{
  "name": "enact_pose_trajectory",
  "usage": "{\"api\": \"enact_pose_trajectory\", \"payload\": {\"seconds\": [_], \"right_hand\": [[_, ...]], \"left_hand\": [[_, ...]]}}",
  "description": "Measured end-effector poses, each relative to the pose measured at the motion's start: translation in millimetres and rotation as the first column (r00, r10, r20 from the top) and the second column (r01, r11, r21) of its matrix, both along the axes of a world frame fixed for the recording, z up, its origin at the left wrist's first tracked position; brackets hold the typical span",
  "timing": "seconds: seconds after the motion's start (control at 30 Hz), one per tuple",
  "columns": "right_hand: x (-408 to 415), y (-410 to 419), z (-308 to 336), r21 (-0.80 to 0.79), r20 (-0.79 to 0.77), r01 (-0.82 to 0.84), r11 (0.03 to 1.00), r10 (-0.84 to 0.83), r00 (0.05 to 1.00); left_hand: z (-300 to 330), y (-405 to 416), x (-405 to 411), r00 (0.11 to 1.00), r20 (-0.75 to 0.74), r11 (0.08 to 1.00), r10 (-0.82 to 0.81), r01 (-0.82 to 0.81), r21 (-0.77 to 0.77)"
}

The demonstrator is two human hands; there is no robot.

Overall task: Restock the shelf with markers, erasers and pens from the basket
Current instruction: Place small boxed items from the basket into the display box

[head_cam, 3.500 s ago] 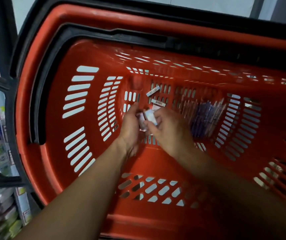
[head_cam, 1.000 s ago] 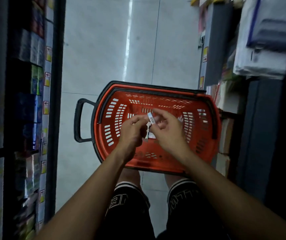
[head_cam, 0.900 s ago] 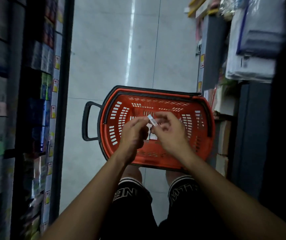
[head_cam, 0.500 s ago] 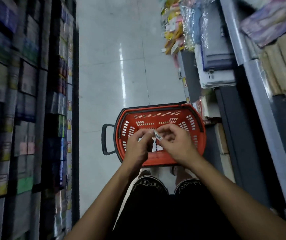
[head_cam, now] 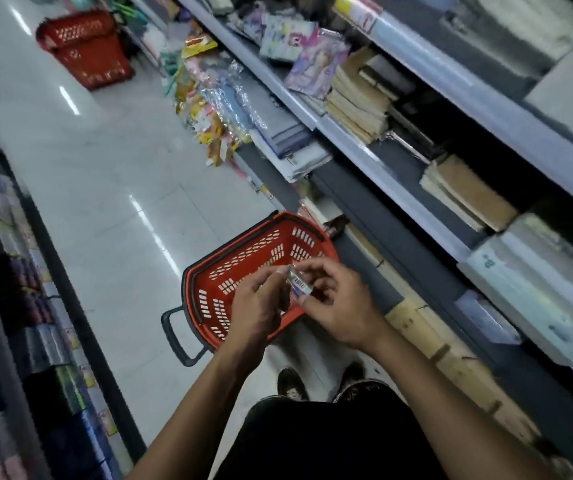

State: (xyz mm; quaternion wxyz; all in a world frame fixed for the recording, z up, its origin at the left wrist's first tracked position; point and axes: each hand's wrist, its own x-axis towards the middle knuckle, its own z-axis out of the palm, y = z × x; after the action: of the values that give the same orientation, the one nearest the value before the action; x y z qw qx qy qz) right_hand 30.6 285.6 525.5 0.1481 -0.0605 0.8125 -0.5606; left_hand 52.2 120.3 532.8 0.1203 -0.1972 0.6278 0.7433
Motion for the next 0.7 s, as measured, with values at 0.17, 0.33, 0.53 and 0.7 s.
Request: {"api": "enact_pose_trajectory", "payload": {"seconds": [0.17, 0.33, 0.53, 0.7], "right_hand": [[41.6, 61.9, 20.4, 0.014, -0.03, 0.194, 0.981, -0.194, 0.981], [111.5, 142.7, 38.6, 0.049, -0.093, 0.421, 0.906, -0.415, 0.905], [242.0, 248.5, 49.7, 0.072, -0.139, 0.668, 0.741, -0.656, 0.742], [362.5, 324.9, 53.4, 0.054, -0.165, 0.81, 0.584, -0.795, 0.584]], "left_hand": [[10.4, 56.7, 12.3, 0.97, -0.065, 0.972, -0.234, 0.235, 0.019], [24.7, 138.9, 44.5, 0.862, -0.118, 0.869, -0.494, 0.492, -0.046], [35.5, 256.9, 124.3, 0.722, -0.081, 0.726, -0.687, 0.687, -0.035], [43.2, 357.5, 210.8, 0.648, -0.016, 0.648, -0.761, 0.761, 0.028]]}}
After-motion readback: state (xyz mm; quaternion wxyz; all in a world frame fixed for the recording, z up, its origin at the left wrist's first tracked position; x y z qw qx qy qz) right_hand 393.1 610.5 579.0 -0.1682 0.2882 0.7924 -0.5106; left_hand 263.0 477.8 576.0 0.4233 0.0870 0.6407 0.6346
